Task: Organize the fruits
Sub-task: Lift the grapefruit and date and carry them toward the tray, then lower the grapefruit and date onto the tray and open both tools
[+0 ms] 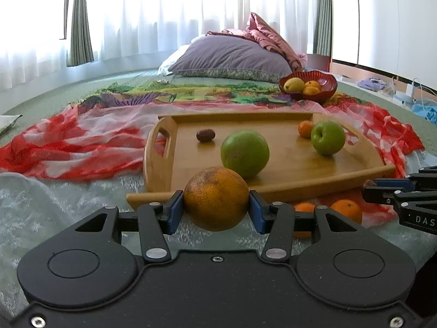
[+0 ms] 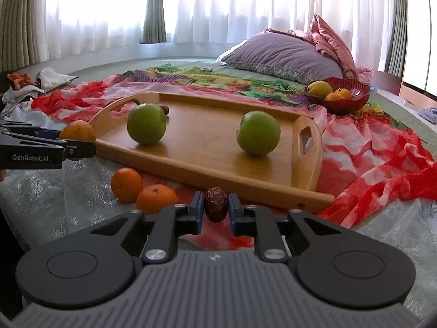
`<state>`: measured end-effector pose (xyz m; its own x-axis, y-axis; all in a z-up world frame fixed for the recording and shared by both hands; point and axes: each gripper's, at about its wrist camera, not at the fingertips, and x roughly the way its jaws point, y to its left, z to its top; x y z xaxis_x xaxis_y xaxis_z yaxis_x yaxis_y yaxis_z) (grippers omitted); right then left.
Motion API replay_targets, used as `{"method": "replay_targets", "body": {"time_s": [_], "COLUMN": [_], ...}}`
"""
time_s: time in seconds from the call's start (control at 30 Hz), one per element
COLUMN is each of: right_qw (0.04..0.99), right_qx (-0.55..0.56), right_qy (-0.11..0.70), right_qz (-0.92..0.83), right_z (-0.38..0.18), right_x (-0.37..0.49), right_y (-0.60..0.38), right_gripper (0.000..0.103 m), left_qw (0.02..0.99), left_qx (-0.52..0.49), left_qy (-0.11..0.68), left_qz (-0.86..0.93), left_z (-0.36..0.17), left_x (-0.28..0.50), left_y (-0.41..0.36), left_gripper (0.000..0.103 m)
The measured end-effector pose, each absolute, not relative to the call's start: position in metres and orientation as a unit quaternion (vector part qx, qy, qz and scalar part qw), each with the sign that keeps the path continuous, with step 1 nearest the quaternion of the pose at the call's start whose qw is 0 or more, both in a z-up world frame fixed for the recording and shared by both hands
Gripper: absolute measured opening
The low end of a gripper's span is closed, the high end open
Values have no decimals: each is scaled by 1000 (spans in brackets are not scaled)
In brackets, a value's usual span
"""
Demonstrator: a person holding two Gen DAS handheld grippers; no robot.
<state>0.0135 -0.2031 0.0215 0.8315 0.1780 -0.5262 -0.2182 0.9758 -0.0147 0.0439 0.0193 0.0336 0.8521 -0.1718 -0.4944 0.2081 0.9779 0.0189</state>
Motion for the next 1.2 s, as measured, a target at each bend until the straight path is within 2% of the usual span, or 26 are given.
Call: {"method": "replay_targets", "body": {"time_s": [0.83, 1.07, 1.2], "right_qw": [969, 963, 955], "right_qx": [-12, 18, 31], "right_qy": [230, 249, 278], "right_qz": [92, 96, 102], "right_z": [80, 93, 89], "right_x": [73, 114, 141], "right_y": [-206, -209, -206], "right_gripper": [23, 23, 23], "left_qw": [962, 952, 934], "left_qx": [13, 2, -7], "left_qy": [240, 277, 327], "left_qz": [-129, -133, -142], "left_z": [93, 94, 86], "left_x": [113, 161, 192], "left_y": [0, -9, -11], "left_gripper": [47, 47, 47]}}
